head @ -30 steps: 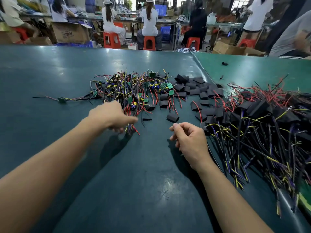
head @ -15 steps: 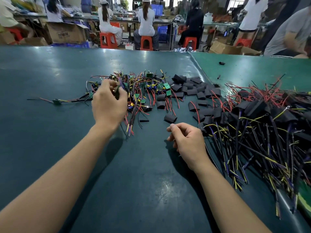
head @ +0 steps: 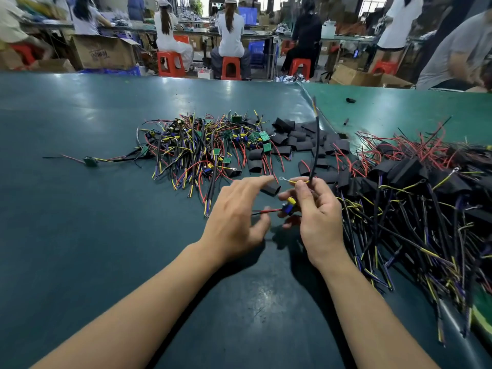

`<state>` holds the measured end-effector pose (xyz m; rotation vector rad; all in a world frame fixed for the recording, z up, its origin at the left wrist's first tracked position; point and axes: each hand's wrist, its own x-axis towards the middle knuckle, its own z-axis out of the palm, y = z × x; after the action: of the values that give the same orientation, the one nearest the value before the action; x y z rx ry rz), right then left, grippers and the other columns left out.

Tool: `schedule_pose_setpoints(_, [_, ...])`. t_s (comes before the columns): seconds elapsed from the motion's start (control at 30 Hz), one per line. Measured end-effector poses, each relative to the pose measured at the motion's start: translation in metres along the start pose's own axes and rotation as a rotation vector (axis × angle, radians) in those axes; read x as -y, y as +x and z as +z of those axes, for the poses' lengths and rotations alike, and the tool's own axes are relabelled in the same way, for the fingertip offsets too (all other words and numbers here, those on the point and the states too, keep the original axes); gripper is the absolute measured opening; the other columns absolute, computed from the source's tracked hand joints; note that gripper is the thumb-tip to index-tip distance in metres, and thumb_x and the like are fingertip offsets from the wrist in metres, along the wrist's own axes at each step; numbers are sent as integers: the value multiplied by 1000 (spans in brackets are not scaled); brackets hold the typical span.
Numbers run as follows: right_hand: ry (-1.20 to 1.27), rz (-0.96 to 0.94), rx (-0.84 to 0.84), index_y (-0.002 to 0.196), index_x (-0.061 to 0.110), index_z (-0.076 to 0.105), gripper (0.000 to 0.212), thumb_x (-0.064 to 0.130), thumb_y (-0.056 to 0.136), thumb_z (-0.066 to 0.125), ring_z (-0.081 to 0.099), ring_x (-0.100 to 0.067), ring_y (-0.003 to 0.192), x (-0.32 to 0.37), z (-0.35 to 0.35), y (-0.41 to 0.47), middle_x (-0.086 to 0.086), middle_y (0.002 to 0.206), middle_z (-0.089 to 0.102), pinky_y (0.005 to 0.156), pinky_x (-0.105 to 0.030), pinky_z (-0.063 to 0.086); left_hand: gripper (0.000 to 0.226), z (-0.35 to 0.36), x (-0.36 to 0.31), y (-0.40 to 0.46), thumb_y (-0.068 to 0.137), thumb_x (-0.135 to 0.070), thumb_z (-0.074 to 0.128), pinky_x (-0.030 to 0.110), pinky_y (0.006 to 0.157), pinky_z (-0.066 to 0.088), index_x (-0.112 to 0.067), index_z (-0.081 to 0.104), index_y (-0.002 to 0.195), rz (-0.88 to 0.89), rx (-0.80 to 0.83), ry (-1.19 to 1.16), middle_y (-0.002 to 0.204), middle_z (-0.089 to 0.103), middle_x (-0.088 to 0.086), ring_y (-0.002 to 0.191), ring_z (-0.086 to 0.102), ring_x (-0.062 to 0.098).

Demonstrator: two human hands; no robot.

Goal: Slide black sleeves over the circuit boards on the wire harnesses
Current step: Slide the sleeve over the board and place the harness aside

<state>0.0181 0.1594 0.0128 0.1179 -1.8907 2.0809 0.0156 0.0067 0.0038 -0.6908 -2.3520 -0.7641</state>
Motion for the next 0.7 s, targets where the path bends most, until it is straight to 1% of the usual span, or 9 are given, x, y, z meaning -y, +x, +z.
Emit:
schedule_pose_setpoints(0.1, [-15,-44,-41,90,17,61,19,16,103,48,60,-13,60,3,-3,3,-3,68,66,57,-27,50,54,-4,8,4,69,0,58,38,100,41,-8,61,123,-94,58,-56,121,60,7,112,53,26])
schedule_pose_setpoints(0.2, [22,-35,-108,88,16,60,20,17,104,48,57,-14,52,4,-5,4,-5,67,66,47,-25,46,52,-2,16,13,73,6,55,30,107,33,-8,62,122,-157,151,-14,125,59,7,120,47,26])
schedule_pose_setpoints(0.3, [116,-55,-212,91,11,54,18,18,105,45,52,-16,40,6,-8,6,-1,65,65,36,-21,40,55,6,23,29,81,2,55,27,114,23,-8,54,135,-151,237,83,138,53,7,130,41,26])
schedule_pose_setpoints(0.37, [166,-90,-270,95,9,52,15,17,105,43,53,-16,39,7,-11,9,0,65,65,36,-22,41,57,12,28,44,86,-5,55,26,116,19,-9,46,142,-118,297,129,147,46,8,136,36,24])
schedule_pose_setpoints(0.43, [195,-119,-319,95,12,51,14,16,106,42,56,-15,42,8,-13,12,2,67,63,38,-23,45,56,19,32,59,92,-14,53,32,118,21,-11,41,146,-80,396,168,153,40,6,141,31,23])
schedule_pose_setpoints(0.5, [214,-127,-357,94,16,52,13,16,104,45,59,-12,47,7,-14,14,1,71,62,43,-24,48,43,23,34,66,96,-20,49,39,111,34,-16,51,139,-27,500,195,145,50,5,137,38,23])
schedule_pose_setpoints(0.57, [210,-127,-377,93,17,55,9,12,101,52,59,-10,51,5,-15,16,-2,78,62,48,-23,50,27,22,34,64,97,-23,48,42,96,45,-19,64,119,19,550,251,123,63,2,122,50,26])
schedule_pose_setpoints(0.63, [196,-130,-377,94,18,56,14,4,96,60,59,-8,53,3,-16,17,-1,82,63,52,-22,51,24,19,37,56,97,-27,52,41,92,45,-18,69,112,34,511,249,114,67,1,110,54,27])
schedule_pose_setpoints(0.7, [215,-120,-356,94,18,57,23,-4,91,63,60,-9,58,1,-17,17,4,81,67,56,-22,51,25,11,40,46,95,-32,60,39,93,42,-18,72,112,-9,483,150,113,68,2,105,54,27])
